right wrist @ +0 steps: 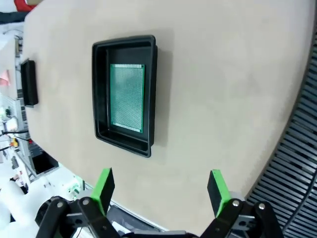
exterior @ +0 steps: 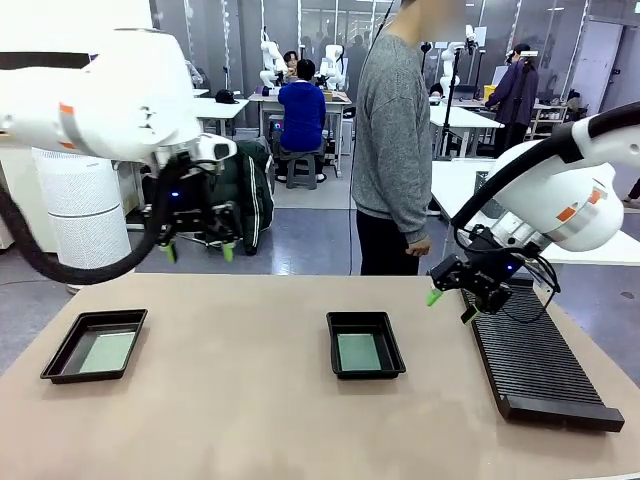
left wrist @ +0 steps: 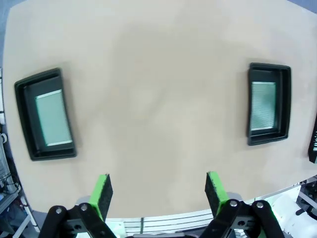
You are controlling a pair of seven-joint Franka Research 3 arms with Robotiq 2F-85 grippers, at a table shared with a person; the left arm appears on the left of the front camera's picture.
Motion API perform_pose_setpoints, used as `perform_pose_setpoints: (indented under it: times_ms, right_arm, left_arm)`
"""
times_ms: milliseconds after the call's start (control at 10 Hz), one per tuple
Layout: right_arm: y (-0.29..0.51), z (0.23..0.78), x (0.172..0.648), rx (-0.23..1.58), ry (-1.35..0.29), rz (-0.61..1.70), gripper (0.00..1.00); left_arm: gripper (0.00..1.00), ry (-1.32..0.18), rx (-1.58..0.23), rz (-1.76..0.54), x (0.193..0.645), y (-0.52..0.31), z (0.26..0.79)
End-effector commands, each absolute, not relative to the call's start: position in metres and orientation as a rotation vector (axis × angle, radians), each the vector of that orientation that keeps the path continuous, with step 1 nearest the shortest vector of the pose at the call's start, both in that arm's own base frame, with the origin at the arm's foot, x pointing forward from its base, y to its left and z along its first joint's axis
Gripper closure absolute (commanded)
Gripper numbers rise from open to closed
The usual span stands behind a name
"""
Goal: Inspect and transfer BCBs to ESD trays.
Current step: Pick up the ESD tray and place it on the left side of the table.
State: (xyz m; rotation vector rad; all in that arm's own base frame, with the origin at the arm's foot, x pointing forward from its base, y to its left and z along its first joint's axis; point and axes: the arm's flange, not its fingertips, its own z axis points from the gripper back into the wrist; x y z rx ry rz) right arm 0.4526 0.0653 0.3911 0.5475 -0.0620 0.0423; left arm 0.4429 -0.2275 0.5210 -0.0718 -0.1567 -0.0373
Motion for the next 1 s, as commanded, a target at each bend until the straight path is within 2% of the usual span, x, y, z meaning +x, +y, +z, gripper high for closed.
perform_pose_setpoints:
  times_ms: [0, 500, 900]
  right_arm:
    - [0.047, 0.387, 0.445, 0.632, -0.100, 0.064, 0.00]
    - [0.016, 0.390, 0.446, 0.692, -0.136, 0.094, 0.00]
    - [0.024, 0.393, 0.450, 0.649, -0.121, 0.061, 0.00]
  left_arm:
    - [0.00, -0.167, -0.048, -0.050, 0.458, -0.261, 0.515]
    - [0.00, -0.161, -0.056, -0.047, 0.466, -0.342, 0.483]
    - [0.00, -0.153, -0.044, -0.044, 0.476, -0.385, 0.445]
